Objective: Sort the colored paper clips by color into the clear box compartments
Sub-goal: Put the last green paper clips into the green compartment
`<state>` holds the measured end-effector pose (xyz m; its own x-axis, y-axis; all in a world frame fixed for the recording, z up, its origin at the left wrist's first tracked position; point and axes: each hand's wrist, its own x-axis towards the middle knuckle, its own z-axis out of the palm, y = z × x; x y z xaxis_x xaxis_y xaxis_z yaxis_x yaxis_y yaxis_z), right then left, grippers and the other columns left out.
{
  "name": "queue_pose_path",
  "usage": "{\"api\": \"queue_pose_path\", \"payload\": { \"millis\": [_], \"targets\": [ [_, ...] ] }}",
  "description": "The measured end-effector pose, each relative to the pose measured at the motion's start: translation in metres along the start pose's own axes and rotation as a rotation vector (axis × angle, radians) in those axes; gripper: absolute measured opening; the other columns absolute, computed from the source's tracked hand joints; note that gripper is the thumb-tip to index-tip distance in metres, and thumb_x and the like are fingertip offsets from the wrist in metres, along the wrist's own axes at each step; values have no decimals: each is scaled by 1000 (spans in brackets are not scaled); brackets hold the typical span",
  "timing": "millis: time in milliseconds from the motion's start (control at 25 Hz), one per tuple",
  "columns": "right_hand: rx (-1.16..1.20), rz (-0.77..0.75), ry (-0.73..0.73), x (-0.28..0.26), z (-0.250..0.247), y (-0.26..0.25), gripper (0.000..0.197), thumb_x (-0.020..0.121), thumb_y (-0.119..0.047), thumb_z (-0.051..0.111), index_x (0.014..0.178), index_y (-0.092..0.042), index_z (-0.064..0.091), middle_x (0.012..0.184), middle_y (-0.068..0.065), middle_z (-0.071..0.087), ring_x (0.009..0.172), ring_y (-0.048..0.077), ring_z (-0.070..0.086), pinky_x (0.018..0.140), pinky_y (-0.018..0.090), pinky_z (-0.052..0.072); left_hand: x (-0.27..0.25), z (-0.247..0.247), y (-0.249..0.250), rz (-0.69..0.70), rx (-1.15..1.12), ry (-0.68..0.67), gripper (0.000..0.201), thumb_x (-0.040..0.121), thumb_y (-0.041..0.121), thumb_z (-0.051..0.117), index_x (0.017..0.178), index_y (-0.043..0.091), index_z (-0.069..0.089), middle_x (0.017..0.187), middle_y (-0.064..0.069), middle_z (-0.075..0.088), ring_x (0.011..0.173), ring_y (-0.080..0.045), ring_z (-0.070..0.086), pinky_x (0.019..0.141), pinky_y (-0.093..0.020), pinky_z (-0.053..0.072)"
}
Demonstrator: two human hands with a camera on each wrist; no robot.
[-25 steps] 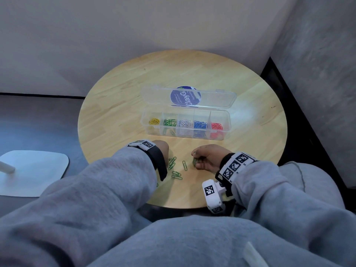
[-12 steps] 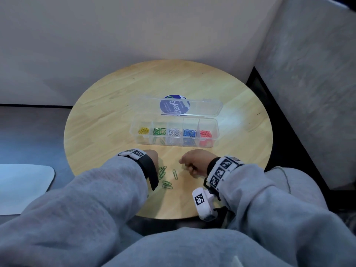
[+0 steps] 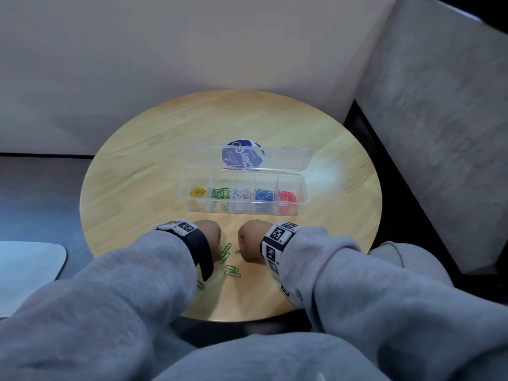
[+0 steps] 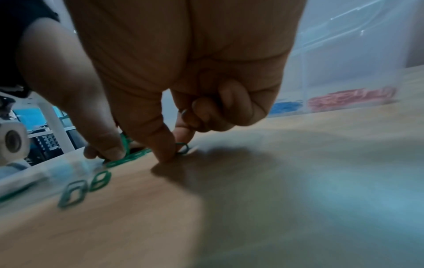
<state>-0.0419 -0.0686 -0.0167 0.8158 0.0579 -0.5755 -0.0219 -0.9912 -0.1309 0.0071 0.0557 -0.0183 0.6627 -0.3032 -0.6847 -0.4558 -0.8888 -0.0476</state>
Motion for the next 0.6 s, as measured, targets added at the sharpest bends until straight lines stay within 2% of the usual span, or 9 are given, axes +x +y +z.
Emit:
{"api": "queue_pose_path", "payload": {
  "millis": [80, 160, 240, 320, 440, 520, 600],
  "targets": [
    [73, 15, 9, -1, -3, 4, 23, 80, -20, 52, 87, -8, 71, 79, 4, 63, 70, 22, 58, 71, 30, 54, -2, -4, -1, 29, -52, 10, 7, 70, 16, 66, 75, 16, 61, 75, -2, 58, 68, -20, 51, 57, -25, 39],
    [350, 53, 38, -6, -11, 15, 10, 78, -17, 57, 72, -12, 64, 72, 2, 61, 64, 17, 55, 62, 26, 52, -5, -8, -7, 68, -183, 6, 5, 74, 12, 62, 73, 16, 61, 69, 1, 60, 64, -17, 53, 59, -23, 42],
    [696, 73, -30, -12, -23, 28, 17, 80, -12, 64, 66, -16, 57, 64, 0, 58, 56, 12, 53, 52, 21, 49, -6, -13, -18, 86, -419, -18, 11, 77, 6, 60, 70, 15, 62, 57, 3, 60, 52, -12, 54, 60, -22, 46],
    [907, 38, -117, -15, -34, 40, 20, 82, -6, 65, 69, -15, 55, 66, 2, 58, 55, 11, 51, 53, 20, 46, -7, -19, -27, 87, -742, -58, 15, 80, -2, 58, 70, 8, 62, 50, -1, 59, 43, -12, 53, 56, -24, 49],
    [1133, 3, -207, -17, -43, 47, 22, 89, 4, 53, 74, -12, 53, 68, 5, 52, 48, 7, 52, 45, 14, 45, -11, -29, -29, 52, -1084, -89, 22, 87, -12, 51, 71, 1, 59, 56, -11, 52, 41, -15, 49, 42, -19, 48],
    [1214, -4, -264, -20, -47, 48, 25, 94, 4, 41, 77, -10, 53, 67, 5, 46, 43, 5, 52, 44, 13, 46, -13, -37, -28, 33, -1191, -98, 25, 90, -10, 44, 74, 0, 59, 60, -12, 50, 42, -16, 50, 40, -18, 49],
    [1282, 12, -277, -23, -49, 46, 29, 95, 3, 32, 77, -8, 52, 68, 5, 43, 53, 10, 51, 50, 16, 46, -16, -41, -29, 24, -1262, -102, 24, 93, -4, 42, 77, 1, 59, 63, -12, 51, 47, -17, 52, 40, -18, 50]
  ]
}}
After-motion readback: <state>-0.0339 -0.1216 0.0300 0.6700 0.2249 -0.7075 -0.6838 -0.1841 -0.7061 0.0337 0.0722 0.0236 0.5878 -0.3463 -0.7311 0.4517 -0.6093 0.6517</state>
